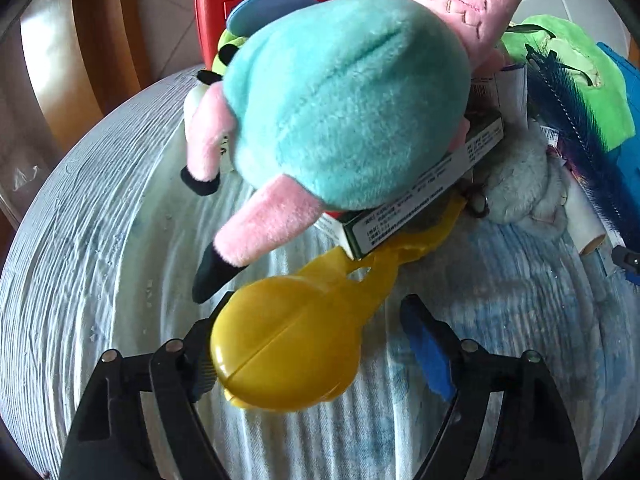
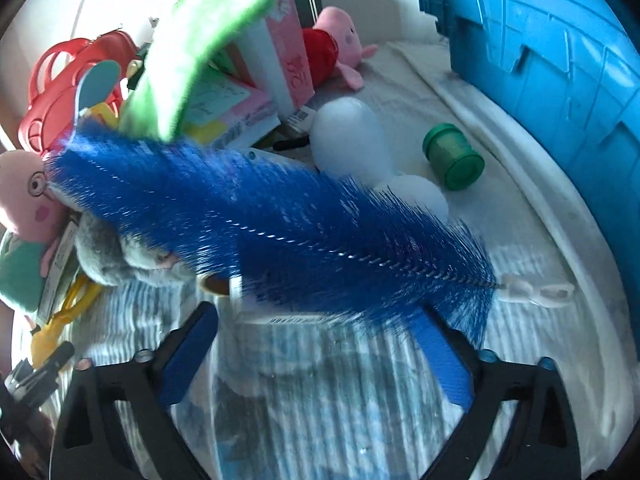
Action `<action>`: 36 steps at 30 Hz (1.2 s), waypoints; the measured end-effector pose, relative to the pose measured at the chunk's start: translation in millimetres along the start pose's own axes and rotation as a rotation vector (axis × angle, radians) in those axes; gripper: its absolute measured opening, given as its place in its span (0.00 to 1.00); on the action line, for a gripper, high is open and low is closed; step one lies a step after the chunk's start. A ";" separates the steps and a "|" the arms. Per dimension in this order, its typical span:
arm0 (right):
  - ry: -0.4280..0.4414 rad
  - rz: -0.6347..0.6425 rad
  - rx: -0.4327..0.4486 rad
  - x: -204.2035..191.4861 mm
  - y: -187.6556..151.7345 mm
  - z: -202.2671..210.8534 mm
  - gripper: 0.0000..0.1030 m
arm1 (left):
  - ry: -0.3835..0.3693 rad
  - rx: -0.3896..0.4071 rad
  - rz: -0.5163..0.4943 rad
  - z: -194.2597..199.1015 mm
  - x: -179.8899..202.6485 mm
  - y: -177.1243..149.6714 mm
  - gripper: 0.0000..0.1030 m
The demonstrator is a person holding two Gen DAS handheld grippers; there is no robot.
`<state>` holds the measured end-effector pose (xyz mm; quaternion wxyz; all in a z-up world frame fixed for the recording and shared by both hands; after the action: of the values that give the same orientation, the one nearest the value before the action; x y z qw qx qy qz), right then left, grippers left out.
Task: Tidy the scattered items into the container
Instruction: 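Grasp the yellow plastic toy with the left tool while the right tool grasps a white medicine box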
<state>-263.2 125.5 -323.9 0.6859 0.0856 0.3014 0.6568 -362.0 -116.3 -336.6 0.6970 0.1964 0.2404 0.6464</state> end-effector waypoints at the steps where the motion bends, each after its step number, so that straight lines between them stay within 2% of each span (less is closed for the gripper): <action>1: 0.007 0.001 -0.008 -0.7 0.1 -4.2 0.74 | 0.009 0.000 -0.004 -1.9 3.8 0.6 0.79; 3: -0.008 0.030 -0.013 -3.9 1.7 -11.4 0.71 | 0.024 0.001 -0.010 -4.0 9.5 0.0 0.66; 5: -0.044 0.073 0.003 -7.3 5.5 -15.2 0.67 | 0.027 0.005 0.011 -1.9 12.0 -0.3 0.60; 9: -0.087 0.115 0.017 -13.2 5.8 -10.4 0.64 | 0.030 0.001 0.017 3.3 17.0 -6.3 0.57; 10: -0.088 0.122 0.018 -14.7 3.1 -7.4 0.64 | 0.032 0.001 0.010 5.9 19.6 -8.8 0.56; 11: -0.086 0.126 0.017 -16.2 -0.6 -4.0 0.64 | 0.033 0.001 0.002 8.6 22.1 -11.5 0.51; 13: -0.072 0.129 0.001 -19.4 -12.1 2.7 0.63 | 0.030 0.002 -0.003 15.9 27.2 -18.4 0.51; 14: -0.068 0.134 -0.005 -21.2 -19.5 5.9 0.54 | 0.023 -0.001 -0.001 19.4 29.8 -22.4 0.51; 17: -0.076 0.190 0.000 -35.5 -36.9 24.6 0.36 | -0.002 -0.004 -0.001 31.6 38.8 -36.1 0.50; 20: -0.039 0.201 -0.033 -43.3 -57.5 34.5 0.28 | -0.031 -0.012 -0.005 46.1 50.6 -51.2 0.48; 22: -0.024 0.199 -0.044 -45.5 -68.3 40.1 0.27 | -0.068 -0.033 -0.014 55.3 62.4 -62.8 0.40; 25: 0.000 0.209 -0.050 -50.3 -78.9 45.6 0.27 | -0.053 -0.034 -0.055 65.2 80.7 -74.0 0.38; 27: 0.012 0.196 -0.052 -47.7 -79.6 45.0 0.29 | -0.028 -0.038 -0.061 60.0 81.6 -68.2 0.38; 29: 0.025 0.164 -0.055 -36.6 -72.5 40.2 0.43 | -0.015 -0.050 -0.041 57.7 84.1 -64.4 0.38; 31: 0.019 0.153 -0.049 -31.6 -69.8 40.0 0.52 | 0.000 -0.057 -0.041 55.3 87.0 -60.5 0.40; 33: 0.025 0.150 -0.048 -30.2 -69.0 38.8 0.57 | 0.003 -0.068 -0.041 53.4 89.4 -58.4 0.51; 36: 0.027 0.167 -0.029 -29.4 -70.3 41.7 0.70 | 0.011 -0.066 -0.034 53.1 92.4 -57.2 0.53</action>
<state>-180.2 100.5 -317.6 0.6259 0.0918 0.2927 0.7170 -280.0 -27.3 -334.7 0.7126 0.1655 0.2261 0.6432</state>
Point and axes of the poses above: each gripper's, at about its wrist camera, not at the fingertips, and z roughly against the way its jaws point, x to its right, y to its top, the point moved 6 cm from there along -z, roughly the way its jaws point, and after that the axes turned 10 degrees about y, right-handed, at the moved point
